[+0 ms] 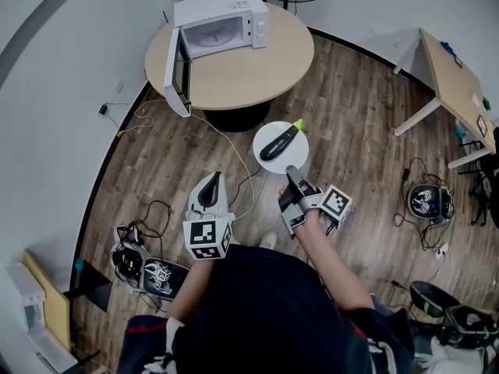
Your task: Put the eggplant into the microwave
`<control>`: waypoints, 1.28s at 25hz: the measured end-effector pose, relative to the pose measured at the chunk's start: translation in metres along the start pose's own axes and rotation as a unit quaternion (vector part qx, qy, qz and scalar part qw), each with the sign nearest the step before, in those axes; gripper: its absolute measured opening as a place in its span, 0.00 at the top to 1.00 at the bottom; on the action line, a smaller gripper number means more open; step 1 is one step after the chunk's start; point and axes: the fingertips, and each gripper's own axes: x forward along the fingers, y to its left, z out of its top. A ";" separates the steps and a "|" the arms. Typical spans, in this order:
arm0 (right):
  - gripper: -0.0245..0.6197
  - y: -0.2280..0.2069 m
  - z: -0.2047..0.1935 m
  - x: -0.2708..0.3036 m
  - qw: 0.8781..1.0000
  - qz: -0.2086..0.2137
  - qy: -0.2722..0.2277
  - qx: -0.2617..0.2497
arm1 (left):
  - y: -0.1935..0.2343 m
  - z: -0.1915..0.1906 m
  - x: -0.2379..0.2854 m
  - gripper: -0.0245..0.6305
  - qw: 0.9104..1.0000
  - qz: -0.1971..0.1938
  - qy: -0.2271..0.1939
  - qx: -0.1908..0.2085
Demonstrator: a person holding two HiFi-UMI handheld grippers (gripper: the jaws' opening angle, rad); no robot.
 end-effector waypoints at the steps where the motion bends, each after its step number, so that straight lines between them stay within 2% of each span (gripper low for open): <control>1: 0.93 -0.001 0.004 0.000 1.000 0.000 0.003 -0.001 | -0.004 0.000 0.002 0.94 1.000 0.002 0.001 0.001; 7: 0.93 -0.007 0.025 0.003 1.000 0.001 0.013 0.000 | -0.009 0.002 0.007 0.94 1.000 0.020 0.005 0.002; 15: 0.93 -0.010 0.028 0.021 0.999 0.005 0.036 0.000 | -0.005 -0.003 0.016 0.94 0.999 0.034 0.011 0.001; 23: 0.93 -0.011 0.045 0.060 0.999 -0.003 0.042 0.003 | 0.005 0.001 0.064 0.94 1.000 0.023 0.019 -0.001; 32: 0.93 -0.002 0.068 0.148 0.999 0.000 0.049 0.000 | 0.054 0.012 0.137 0.94 0.999 0.026 0.025 -0.006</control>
